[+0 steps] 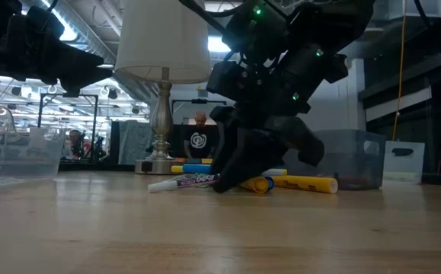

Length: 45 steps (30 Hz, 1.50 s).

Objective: Pick & Place Markers
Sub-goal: Put the violet marker pen into the black bin

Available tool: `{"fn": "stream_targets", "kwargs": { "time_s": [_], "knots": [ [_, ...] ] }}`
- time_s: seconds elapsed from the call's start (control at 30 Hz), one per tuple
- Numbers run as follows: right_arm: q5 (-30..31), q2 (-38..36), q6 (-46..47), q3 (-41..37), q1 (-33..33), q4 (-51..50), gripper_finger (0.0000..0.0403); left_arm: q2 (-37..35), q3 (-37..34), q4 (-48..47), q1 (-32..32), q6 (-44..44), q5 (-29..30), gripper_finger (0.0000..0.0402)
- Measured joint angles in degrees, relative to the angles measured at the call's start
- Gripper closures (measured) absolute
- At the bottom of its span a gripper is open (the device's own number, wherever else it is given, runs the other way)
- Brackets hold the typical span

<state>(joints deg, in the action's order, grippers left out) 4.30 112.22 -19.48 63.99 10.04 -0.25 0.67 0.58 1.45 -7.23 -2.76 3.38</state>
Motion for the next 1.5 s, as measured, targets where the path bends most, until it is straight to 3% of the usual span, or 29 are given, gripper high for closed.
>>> {"fn": "stream_targets", "kwargs": {
  "time_s": [0.37, 0.63, 0.77, 0.97, 1.13, 1.5],
  "knots": [
    [-0.2, 0.1, 1.5, 0.0, 0.0, 0.1, 0.0358, 0.0, 0.0, 0.0, 0.0, 0.0, 0.0, 0.0160],
    [0.3, 0.1, 1.5, 0.1, 0.0, 0.4, 0.0336, 0.0, 0.0, 0.0, 0.0, 0.0, 0.0, 0.0160],
    [0.3, 0.0, 1.5, 2.9, 0.2, -2.4, 0.0358, 0.0, 0.0, 0.0, 0.0, 0.0, 0.0, 0.0160],
    [1.0, -0.1, 3.8, 7.8, 1.5, -8.6, 0.0360, 0.0, 0.0, 0.0, 0.0, 0.0, 0.0, 0.0160],
    [9.9, -0.2, 7.2, 10.2, 3.2, -11.5, 0.0352, 0.0, 0.0, 0.0, 0.0, 0.0, 0.0, 0.0160],
    [34.7, -0.2, 12.2, 17.5, 9.3, -29.4, 0.0359, 0.0, 0.0, 0.0, 0.0, 0.0, 0.0, 0.0160]
  ]
}}
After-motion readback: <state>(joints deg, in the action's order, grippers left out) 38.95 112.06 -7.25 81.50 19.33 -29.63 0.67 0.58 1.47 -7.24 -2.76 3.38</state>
